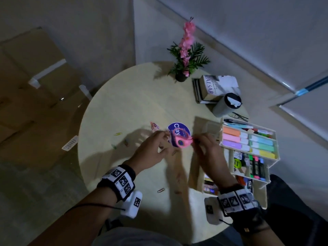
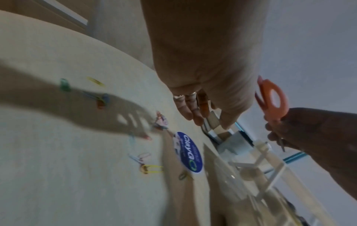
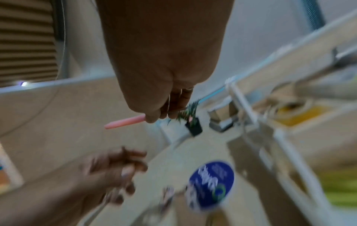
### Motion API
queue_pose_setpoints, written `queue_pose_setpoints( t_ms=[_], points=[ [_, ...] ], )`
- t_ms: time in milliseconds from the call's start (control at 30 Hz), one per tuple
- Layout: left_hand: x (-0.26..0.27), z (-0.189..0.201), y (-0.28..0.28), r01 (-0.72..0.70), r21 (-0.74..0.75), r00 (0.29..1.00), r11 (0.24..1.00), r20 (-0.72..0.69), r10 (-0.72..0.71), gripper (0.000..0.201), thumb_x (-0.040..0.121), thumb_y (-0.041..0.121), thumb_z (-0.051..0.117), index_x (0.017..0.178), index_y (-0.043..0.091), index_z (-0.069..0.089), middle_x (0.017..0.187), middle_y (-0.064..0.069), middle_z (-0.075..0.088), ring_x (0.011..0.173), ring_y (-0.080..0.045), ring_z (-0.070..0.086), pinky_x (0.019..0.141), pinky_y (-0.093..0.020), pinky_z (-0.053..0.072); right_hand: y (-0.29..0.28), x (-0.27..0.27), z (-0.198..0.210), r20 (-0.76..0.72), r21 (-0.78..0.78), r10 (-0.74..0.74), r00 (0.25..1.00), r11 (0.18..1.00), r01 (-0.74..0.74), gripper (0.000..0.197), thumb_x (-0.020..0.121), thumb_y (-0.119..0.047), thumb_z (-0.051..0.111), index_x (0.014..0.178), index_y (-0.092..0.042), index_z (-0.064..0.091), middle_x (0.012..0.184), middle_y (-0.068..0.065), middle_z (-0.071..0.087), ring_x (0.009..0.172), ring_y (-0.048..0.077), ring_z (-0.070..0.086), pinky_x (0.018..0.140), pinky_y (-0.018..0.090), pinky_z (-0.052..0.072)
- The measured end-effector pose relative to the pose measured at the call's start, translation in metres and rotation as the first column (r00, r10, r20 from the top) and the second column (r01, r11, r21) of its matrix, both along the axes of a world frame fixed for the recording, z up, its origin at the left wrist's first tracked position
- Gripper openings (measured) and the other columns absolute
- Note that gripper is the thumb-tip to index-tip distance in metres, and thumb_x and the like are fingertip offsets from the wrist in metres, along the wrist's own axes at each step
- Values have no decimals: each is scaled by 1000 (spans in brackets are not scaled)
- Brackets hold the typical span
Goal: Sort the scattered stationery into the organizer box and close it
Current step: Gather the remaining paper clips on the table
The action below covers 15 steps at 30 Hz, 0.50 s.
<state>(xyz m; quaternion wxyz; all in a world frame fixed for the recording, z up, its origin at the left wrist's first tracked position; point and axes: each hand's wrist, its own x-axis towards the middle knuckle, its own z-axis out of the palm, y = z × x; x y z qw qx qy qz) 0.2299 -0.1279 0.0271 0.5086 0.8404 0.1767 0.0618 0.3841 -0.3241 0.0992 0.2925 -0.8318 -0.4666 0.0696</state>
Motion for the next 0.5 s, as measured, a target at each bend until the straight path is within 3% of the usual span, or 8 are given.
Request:
queue_pose_setpoints(
  t_ms=[100, 233, 367, 500],
  points=[
    [16, 9, -19, 36, 37, 999, 999, 11, -36, 43, 95, 27, 73, 133, 30, 54, 120, 14, 58, 85, -6, 63, 72, -17, 50, -37, 53, 24, 54, 40, -164, 985, 986, 162, 12, 99, -9, 68, 110, -12, 72, 106, 3, 65, 91, 18, 61, 82, 32, 51],
    [28, 10, -43, 97, 13, 995, 995, -2, -97, 34, 94, 21, 75, 125, 25, 61, 118, 14, 62, 86, -5, 63, 70, -7, 42, -83, 108, 21, 131, -66, -286, 949, 953, 296, 8, 100, -15, 67, 100, -19, 74, 101, 0, 64, 89, 23, 63, 81, 41, 54],
    [27, 6, -53, 141, -14, 988, 990, -56, -141, 30, 95, 21, 74, 122, 27, 64, 117, 14, 63, 87, -5, 63, 72, -13, 47, -105, 133, 3, 137, -172, -319, 938, 925, 340, 12, 96, -11, 70, 103, -15, 78, 106, 8, 68, 91, 29, 66, 84, 48, 57],
    [18, -2, -47, 137, -10, 987, 991, -84, -137, 27, 94, 20, 75, 118, 28, 65, 113, 17, 62, 83, -4, 62, 72, -21, 53, -105, 134, -4, 116, -209, -383, 917, 893, 399, 17, 94, -2, 66, 99, -12, 79, 106, 10, 70, 94, 30, 67, 87, 42, 56]
  ],
)
